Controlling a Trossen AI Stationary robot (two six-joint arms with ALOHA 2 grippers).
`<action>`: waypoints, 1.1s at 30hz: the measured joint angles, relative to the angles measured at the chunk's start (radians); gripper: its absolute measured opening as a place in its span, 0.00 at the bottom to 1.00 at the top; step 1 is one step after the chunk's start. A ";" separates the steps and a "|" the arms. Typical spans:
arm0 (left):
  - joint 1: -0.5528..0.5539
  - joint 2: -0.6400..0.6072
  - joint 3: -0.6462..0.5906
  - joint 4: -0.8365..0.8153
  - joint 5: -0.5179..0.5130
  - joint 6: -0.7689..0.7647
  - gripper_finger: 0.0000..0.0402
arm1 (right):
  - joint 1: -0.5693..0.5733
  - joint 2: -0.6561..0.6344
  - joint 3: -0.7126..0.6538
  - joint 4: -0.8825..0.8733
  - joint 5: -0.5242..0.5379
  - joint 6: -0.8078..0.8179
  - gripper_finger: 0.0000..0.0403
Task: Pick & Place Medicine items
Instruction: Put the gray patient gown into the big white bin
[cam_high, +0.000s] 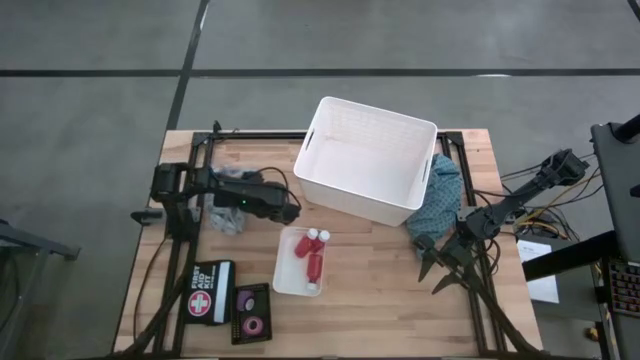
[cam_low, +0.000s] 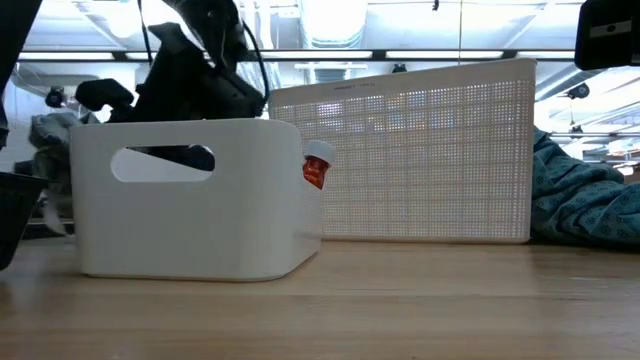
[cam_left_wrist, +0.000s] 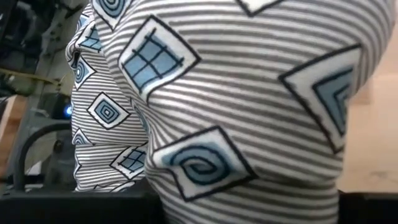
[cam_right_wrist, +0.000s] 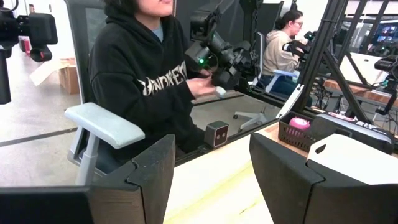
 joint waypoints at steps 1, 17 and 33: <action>-0.003 0.000 0.008 0.000 -0.010 0.003 0.32 | 0.000 0.000 0.000 0.000 0.000 0.001 0.51; -0.084 -0.111 0.108 -0.001 -0.340 0.083 0.32 | 0.000 0.000 0.000 0.001 0.000 0.000 0.51; -0.231 -0.436 0.138 0.213 -0.740 0.307 0.32 | 0.000 0.000 0.000 0.000 0.000 0.001 0.51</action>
